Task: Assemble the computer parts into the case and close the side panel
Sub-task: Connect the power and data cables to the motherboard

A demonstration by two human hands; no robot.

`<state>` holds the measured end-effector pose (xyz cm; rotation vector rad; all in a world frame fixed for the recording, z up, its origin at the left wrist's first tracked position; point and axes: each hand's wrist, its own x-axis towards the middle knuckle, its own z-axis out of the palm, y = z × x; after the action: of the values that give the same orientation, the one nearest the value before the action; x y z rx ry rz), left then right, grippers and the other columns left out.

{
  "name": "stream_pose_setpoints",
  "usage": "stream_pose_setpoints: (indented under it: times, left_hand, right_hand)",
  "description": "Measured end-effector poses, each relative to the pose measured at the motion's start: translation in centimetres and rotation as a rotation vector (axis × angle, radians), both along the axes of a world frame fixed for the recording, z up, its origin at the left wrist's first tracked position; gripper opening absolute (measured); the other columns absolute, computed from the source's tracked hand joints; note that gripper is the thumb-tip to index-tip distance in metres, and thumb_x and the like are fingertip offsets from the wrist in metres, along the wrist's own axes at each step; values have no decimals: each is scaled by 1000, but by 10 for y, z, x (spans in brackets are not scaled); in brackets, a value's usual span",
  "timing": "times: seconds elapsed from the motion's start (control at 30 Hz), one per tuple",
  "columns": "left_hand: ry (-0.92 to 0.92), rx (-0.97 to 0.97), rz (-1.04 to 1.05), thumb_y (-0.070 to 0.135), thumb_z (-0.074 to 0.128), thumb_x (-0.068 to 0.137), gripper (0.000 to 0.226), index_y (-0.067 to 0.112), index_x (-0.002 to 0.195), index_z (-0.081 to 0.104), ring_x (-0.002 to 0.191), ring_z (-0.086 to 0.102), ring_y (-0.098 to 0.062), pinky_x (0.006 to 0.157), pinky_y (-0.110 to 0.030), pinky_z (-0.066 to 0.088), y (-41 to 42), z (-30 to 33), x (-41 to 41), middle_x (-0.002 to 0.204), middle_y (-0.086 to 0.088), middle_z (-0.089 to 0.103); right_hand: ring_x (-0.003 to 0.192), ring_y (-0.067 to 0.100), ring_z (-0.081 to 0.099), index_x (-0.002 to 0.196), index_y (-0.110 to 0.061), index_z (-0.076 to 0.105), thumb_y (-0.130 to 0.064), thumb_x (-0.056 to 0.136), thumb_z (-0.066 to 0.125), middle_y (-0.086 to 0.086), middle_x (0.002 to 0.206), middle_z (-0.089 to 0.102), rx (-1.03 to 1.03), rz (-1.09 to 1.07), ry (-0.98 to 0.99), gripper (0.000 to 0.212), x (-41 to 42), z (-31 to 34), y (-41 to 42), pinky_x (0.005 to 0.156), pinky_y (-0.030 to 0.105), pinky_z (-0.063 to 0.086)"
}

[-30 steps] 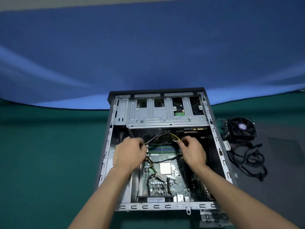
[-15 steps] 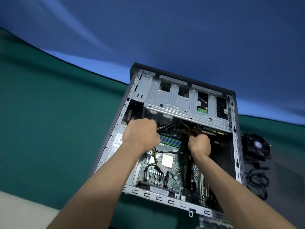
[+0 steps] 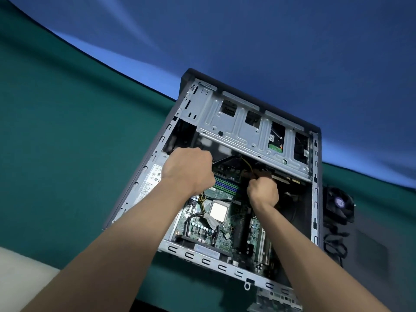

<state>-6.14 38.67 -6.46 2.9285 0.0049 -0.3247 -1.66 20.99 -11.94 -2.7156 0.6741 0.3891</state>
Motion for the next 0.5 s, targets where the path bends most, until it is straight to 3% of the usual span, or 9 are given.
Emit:
stream_pose_setpoints:
  times: [0.13,0.4,0.5]
  left_hand:
    - [-1,11,-1,22,50,76,16,19,68,63,49,50,-15,49,-25,34,0,-1,0,53,4,53]
    - [9,33,-6,21,50,77,15,19,73,65,53,52,-18,53,-26,37,0,3,0,57,3,55]
    - [6,53,-10,19,51,75,14,19,71,63,48,46,-17,50,-25,31,-1,3,0,56,3,53]
  right_hand:
    - [97,32,63,95,3,69,-16,94,48,18,103,67,-13,10,8,28,0,0,-1,67,26,37]
    - [91,29,62,99,2,69,-12,97,44,13,95,65,-22,31,73,29,4,0,-4,58,23,36]
    - [91,32,63,92,2,69,-14,95,49,16,97,68,0,2,6,26,-2,-2,-4,64,26,37]
